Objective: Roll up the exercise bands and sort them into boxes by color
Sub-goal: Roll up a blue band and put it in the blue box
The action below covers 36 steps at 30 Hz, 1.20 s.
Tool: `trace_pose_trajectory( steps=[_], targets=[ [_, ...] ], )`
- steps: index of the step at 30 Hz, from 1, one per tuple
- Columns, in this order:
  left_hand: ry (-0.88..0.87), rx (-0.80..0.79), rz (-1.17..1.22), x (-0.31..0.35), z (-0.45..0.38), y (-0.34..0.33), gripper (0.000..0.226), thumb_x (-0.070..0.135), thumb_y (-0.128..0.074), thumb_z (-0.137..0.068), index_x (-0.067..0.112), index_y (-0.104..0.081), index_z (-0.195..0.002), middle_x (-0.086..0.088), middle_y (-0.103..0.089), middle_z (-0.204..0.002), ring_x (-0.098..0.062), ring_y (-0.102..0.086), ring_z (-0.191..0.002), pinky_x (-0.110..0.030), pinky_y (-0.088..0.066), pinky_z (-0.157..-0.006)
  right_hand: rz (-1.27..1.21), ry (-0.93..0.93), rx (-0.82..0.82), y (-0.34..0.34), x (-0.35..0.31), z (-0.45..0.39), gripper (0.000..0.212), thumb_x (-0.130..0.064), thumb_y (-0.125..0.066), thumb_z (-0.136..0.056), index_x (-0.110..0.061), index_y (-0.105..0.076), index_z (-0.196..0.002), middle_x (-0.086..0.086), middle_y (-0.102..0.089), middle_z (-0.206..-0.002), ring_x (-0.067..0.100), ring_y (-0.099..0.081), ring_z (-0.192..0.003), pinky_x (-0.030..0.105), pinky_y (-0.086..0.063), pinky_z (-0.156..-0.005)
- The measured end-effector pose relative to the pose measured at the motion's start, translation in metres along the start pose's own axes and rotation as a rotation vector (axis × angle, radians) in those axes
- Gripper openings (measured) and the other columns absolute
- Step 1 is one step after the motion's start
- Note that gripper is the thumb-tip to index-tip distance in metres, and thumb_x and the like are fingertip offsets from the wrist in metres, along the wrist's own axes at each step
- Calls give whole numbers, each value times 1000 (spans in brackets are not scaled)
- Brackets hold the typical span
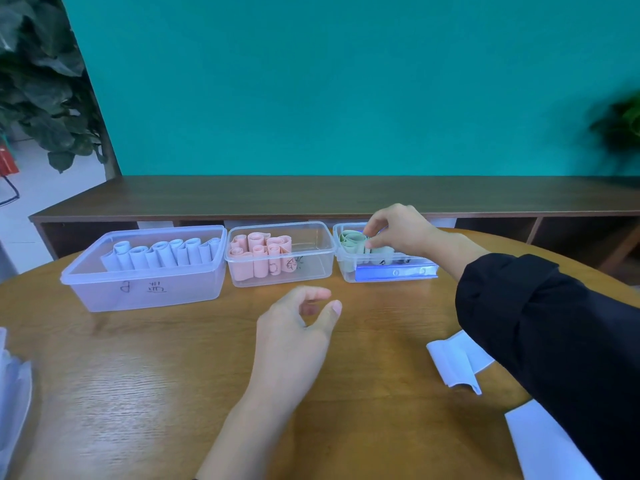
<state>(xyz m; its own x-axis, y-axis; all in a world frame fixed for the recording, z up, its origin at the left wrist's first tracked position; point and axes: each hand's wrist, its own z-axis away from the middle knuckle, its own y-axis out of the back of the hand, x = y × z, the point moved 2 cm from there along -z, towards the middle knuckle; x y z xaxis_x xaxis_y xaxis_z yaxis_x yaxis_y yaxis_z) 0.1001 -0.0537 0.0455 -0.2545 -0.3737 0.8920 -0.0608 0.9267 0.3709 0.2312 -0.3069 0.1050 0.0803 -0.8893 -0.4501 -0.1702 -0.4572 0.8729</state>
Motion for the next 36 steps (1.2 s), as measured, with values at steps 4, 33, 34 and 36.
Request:
trace_pose_trajectory(
  steps=[4,33,34,36],
  targets=[
    [9,-4,-1,-2,4,3,11,33,-75,-89,32,-74,-100,21,-72,-96,9,-62,-95,-3,-39,-77,-86,-43,80,17,-7,36,13,-31,-81,-84,-23,-75,-92,-7,-73,-92,17,-71,-79,30,-59,-71],
    [-175,-250,-20,30,135,-59,18,29,-76,-89,28,-72,-106,20,-71,-96,6,-65,-88,-4,-44,-76,-189,-410,152,14,30,339,30,-50,-84,-74,-33,-72,-94,-10,-69,-89,4,-63,-88,17,-44,-67],
    [-173,-259,-5,31,136,-61,18,29,-76,-89,29,-72,-106,20,-72,-95,6,-65,-88,-5,-45,-77,-218,-385,149,12,29,339,27,-44,-87,-73,-32,-74,-93,-8,-70,-87,4,-64,-85,14,-43,-65],
    [-167,-280,24,35,139,-64,17,31,-76,-89,32,-72,-105,20,-72,-96,4,-66,-89,-11,-49,-81,-301,-330,178,10,24,339,23,-36,-89,-73,-30,-76,-91,-9,-70,-81,-3,-63,-77,9,-42,-62]
  ],
)
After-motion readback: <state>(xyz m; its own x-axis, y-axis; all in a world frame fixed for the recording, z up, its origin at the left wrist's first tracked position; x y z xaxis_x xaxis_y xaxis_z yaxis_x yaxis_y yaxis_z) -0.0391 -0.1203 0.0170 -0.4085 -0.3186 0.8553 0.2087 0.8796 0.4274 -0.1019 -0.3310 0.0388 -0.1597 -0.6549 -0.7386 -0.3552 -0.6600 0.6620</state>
